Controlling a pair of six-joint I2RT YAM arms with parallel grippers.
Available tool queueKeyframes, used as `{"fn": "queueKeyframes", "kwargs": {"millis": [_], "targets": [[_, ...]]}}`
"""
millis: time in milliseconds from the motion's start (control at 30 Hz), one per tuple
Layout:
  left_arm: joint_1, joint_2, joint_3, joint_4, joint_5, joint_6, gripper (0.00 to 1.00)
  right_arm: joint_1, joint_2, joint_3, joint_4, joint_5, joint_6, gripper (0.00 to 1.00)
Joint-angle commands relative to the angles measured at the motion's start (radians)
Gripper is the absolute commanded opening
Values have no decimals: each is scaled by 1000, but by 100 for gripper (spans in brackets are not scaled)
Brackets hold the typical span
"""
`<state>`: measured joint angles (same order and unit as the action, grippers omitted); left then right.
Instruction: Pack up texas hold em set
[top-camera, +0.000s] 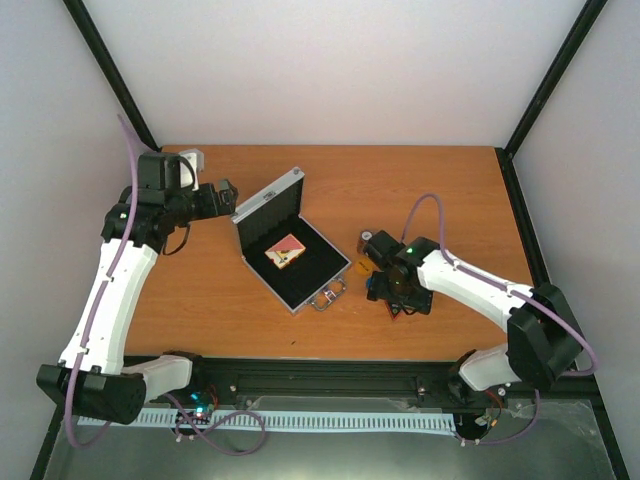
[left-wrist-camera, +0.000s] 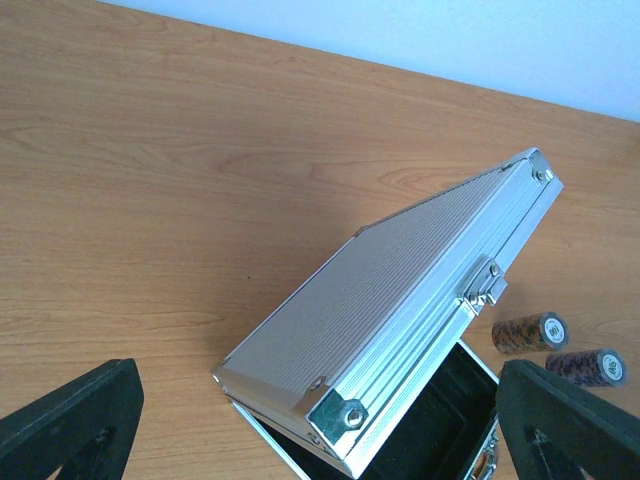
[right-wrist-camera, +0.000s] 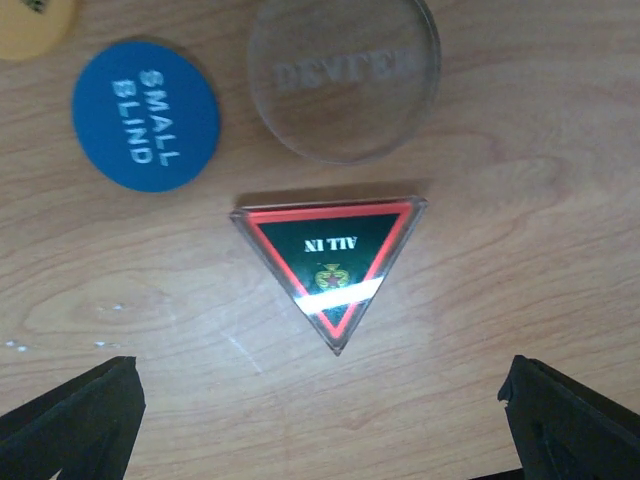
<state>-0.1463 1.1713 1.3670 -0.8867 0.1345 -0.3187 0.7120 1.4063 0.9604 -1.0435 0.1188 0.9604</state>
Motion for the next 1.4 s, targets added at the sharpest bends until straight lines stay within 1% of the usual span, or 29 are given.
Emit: {"fn": "queueKeyframes", "kwargs": {"millis": [0, 233, 467, 633, 800, 933, 1100, 1167, 1300, 1367], "targets": [[-2, -11, 25, -14, -3, -15, 100, -44, 18, -49, 33, -73, 39, 100], [-3, -5, 24, -19, -11, -13, 100, -87, 93, -43, 100, -57, 7, 98], [-2, 2, 28, -26, -34, -5, 100, -137, 72, -34, 122, -38, -5, 97], [-2, 6, 24, -22, -29, -11, 100, -195, 114, -36, 154, -69, -25, 97], [-3, 13, 24, -21, -41, -8, 100, -216, 144, -8, 183, -43, -26, 97], [-2, 20, 23, -21, -44, -8, 100, -242, 129, -18, 237, -47, -19, 95], [-3, 23, 14, -11, -46, -11, 100, -258, 143, -5, 241, -36, -25, 91], [-3, 27, 15, -11, -45, -11, 100, -258, 122, -3, 255, -33, -33, 89], [-3, 33, 14, -7, -45, -10, 100, -258, 91, 49, 259, -16, -79, 88], [-3, 37, 14, -3, -44, -10, 100, -258, 112, 98, 249, 2, -123, 88]]}}
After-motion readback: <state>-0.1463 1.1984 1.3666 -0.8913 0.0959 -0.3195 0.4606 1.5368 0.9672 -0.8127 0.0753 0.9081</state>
